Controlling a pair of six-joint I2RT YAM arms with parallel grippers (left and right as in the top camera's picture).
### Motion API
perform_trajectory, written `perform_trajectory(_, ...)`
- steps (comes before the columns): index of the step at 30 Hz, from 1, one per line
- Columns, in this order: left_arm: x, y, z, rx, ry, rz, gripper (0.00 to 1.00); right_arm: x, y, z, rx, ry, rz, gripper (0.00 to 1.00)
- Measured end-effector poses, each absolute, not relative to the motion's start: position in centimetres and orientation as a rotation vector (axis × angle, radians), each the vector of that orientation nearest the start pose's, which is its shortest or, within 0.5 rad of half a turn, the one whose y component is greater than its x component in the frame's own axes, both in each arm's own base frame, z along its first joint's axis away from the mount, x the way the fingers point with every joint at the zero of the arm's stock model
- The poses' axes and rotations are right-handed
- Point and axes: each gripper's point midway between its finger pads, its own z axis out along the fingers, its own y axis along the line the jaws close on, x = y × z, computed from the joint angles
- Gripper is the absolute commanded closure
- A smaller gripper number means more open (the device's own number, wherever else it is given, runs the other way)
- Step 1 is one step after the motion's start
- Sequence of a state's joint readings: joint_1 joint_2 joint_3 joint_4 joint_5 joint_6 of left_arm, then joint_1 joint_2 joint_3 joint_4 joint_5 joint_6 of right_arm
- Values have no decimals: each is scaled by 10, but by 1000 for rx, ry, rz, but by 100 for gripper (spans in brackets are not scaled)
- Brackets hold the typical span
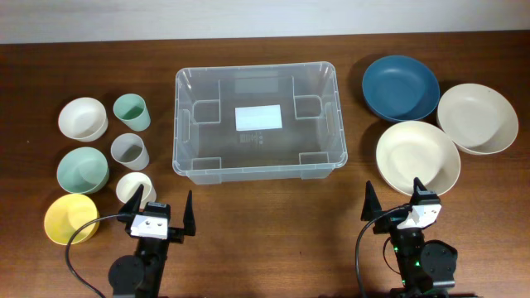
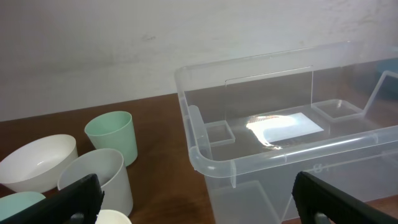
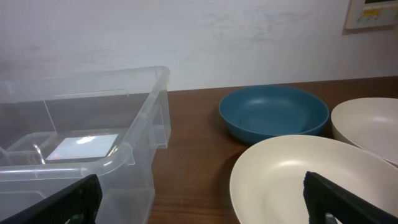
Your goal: Pack container
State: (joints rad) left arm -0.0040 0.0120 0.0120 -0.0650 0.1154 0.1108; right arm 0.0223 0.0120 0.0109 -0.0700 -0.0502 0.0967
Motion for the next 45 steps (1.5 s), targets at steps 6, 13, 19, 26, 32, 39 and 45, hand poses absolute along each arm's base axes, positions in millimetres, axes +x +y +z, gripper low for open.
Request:
perform_trajectory(6, 245, -21, 161, 182, 1625, -13, 1, 246, 14, 159, 23, 1643, 132, 1)
perform_trajectory(13, 245, -21, 161, 182, 1625, -13, 1, 246, 14, 159, 22, 1643, 132, 1)
perform_trajectory(19, 245, -21, 161, 182, 1625, -13, 1, 246, 14, 159, 22, 1643, 133, 1)
perform_trajectory(26, 245, -21, 161, 182, 1625, -13, 1, 243, 40, 175, -98, 1583, 252, 1)
perform_trajectory(32, 245, -21, 161, 182, 1625, -13, 1, 229, 47, 235, -175, 1516, 244, 1)
perform_trajectory(39, 245, -21, 161, 182, 1626, -13, 1, 211, 46, 299, -172, 1794, 254, 1)
perform_trajectory(45, 245, -21, 161, 182, 1625, -12, 1, 217, 68, 320, -238, 2002, 410, 1)
